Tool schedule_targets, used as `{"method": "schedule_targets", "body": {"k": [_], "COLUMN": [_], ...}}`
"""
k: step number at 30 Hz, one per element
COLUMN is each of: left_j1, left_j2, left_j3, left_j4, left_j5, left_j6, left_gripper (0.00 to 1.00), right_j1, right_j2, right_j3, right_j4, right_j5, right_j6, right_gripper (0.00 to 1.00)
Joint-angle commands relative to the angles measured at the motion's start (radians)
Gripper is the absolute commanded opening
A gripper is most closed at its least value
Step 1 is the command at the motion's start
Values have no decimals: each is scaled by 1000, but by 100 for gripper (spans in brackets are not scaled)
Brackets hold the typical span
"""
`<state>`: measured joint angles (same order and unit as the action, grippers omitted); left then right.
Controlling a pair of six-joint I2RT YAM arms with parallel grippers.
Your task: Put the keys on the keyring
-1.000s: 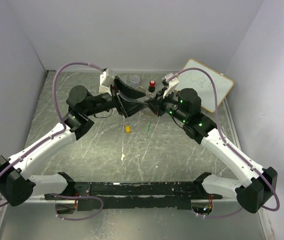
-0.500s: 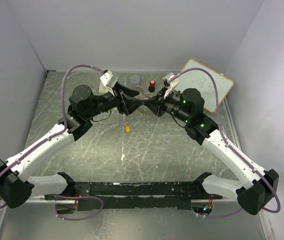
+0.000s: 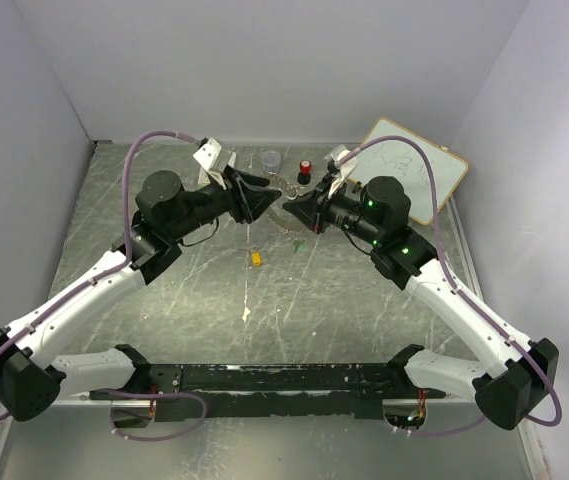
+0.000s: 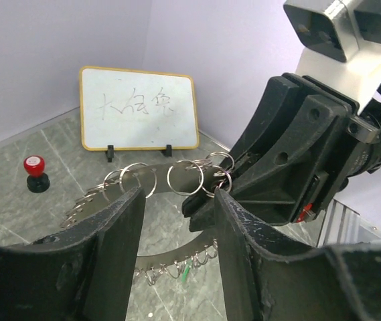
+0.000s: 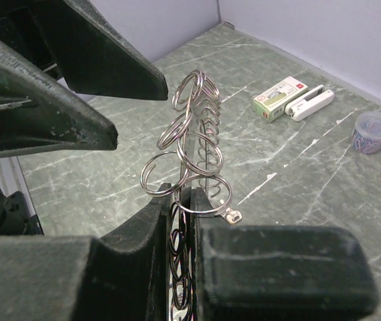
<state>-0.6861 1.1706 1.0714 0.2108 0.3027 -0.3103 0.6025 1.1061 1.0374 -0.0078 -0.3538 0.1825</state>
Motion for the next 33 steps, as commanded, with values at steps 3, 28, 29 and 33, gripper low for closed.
{"method": "schedule_targets", "body": {"k": [3, 28, 29, 33], "left_j1": [1, 189, 188, 190], "left_j2": [-30, -46, -41, -28], "left_j3": [-16, -146, -145, -139], "left_j4": [-15, 113, 119, 145], "left_j5": [-90, 177, 179, 192], "left_j6": [32, 145, 141, 126], "left_gripper": [55, 91, 90, 90], "right_j1": [-7, -15, -15, -15], "right_j2": [-17, -23, -23, -25], "right_j3": [3, 6, 5, 5], "right_j4": [56, 34, 34, 34], "right_j5": [-32, -59, -61, -62], "right_j6": [-19, -27, -26, -26], "right_gripper": [0, 0, 0, 0]}}
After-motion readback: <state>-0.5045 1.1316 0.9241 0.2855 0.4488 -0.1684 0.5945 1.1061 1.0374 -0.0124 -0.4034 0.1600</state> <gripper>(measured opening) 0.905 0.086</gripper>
